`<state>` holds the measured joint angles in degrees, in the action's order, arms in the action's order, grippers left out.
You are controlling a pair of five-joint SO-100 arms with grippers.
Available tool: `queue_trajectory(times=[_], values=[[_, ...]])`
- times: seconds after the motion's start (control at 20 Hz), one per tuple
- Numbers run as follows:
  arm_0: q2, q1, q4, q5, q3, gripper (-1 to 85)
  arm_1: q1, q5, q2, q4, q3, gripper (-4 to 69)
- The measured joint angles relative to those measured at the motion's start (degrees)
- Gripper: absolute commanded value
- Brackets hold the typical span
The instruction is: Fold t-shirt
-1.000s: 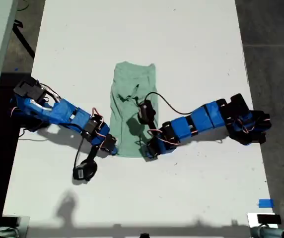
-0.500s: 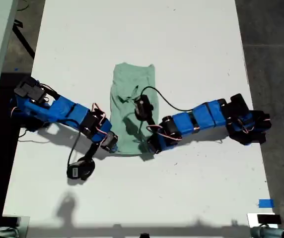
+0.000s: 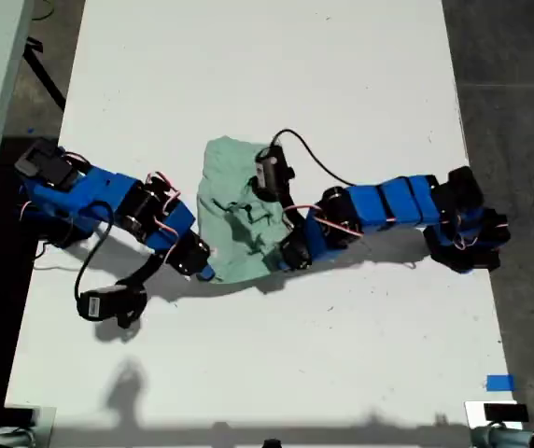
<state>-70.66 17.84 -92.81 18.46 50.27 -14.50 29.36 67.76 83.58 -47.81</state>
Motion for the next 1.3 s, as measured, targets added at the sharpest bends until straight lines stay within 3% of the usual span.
queue_trajectory(times=[0.6,0.85,0.9,0.95,1.0,1.1,1.3], values=[[-0.6,-37.8,-3.2,12.8,1.0,-0.1,27.5,17.1,-3.9,-9.0,0.0,-0.9],[5.1,-41.8,-2.2,14.9,1.1,2.5,30.7,19.2,-7.1,-10.1,0.0,0.2],[6.1,-42.1,-1.8,14.9,1.1,12.6,31.0,19.2,-7.7,-10.5,0.0,12.6],[6.5,-42.8,-1.8,14.9,1.1,28.4,31.6,19.7,-8.1,-10.5,0.0,41.2],[6.5,-43.7,-1.8,15.1,1.1,30.8,32.4,20.2,-8.2,-10.5,0.0,41.2],[4.9,-46.1,-2.4,15.6,1.7,32.6,35.5,21.4,-8.0,-8.8,0.0,34.2],[-10.5,-55.5,-4.3,18.1,5.2,31.4,45.5,23.6,0.4,-2.1,-1.1,27.1]])
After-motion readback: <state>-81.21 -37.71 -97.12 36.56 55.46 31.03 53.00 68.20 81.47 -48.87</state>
